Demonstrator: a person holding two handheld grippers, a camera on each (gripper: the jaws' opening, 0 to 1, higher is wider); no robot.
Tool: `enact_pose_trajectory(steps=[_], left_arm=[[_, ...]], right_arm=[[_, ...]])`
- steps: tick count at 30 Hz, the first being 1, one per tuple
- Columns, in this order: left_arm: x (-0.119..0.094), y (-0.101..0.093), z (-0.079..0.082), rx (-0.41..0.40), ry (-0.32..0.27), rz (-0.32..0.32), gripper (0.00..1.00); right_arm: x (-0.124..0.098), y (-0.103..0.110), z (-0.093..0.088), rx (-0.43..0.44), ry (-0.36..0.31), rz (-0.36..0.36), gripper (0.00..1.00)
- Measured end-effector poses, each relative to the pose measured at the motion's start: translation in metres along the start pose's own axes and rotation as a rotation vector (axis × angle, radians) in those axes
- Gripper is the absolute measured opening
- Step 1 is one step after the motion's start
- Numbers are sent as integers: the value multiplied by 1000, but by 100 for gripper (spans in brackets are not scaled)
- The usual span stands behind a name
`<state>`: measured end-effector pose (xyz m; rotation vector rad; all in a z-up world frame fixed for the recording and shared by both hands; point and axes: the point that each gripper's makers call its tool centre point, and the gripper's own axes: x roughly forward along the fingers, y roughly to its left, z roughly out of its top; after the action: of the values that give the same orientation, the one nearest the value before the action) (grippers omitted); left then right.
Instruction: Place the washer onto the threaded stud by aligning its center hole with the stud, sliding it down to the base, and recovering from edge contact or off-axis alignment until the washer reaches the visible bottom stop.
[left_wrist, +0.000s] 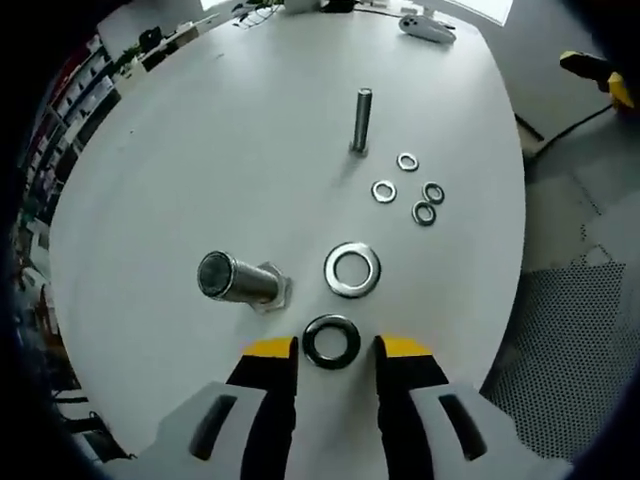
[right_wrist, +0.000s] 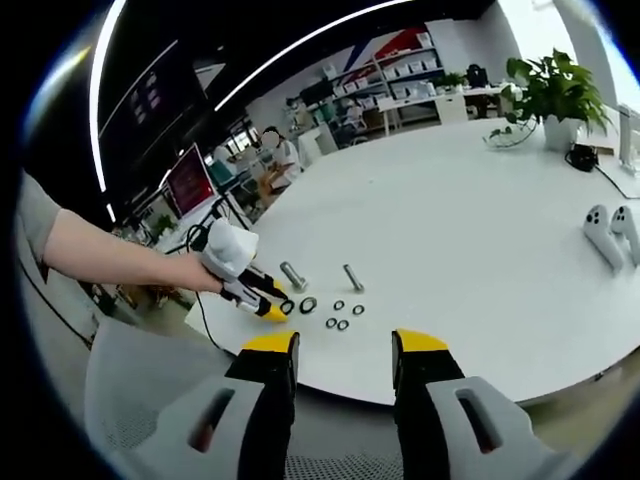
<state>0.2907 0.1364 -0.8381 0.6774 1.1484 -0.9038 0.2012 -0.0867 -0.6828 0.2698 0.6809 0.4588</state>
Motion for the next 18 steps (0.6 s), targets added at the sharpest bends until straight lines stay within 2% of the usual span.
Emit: enact_pose_trajectory(steps=[4, 14, 18], left_arm=[[-1, 0, -4, 20, 25, -10, 21], [-2, 0, -2, -52, 32, -2, 22], [-1, -3, -1, -57, 67, 5, 25]], right_arm=[[0, 0, 1, 2, -4, 1, 39], [0, 0, 1, 4, -4, -2, 39], [0, 0, 1, 4, -4, -3, 39]])
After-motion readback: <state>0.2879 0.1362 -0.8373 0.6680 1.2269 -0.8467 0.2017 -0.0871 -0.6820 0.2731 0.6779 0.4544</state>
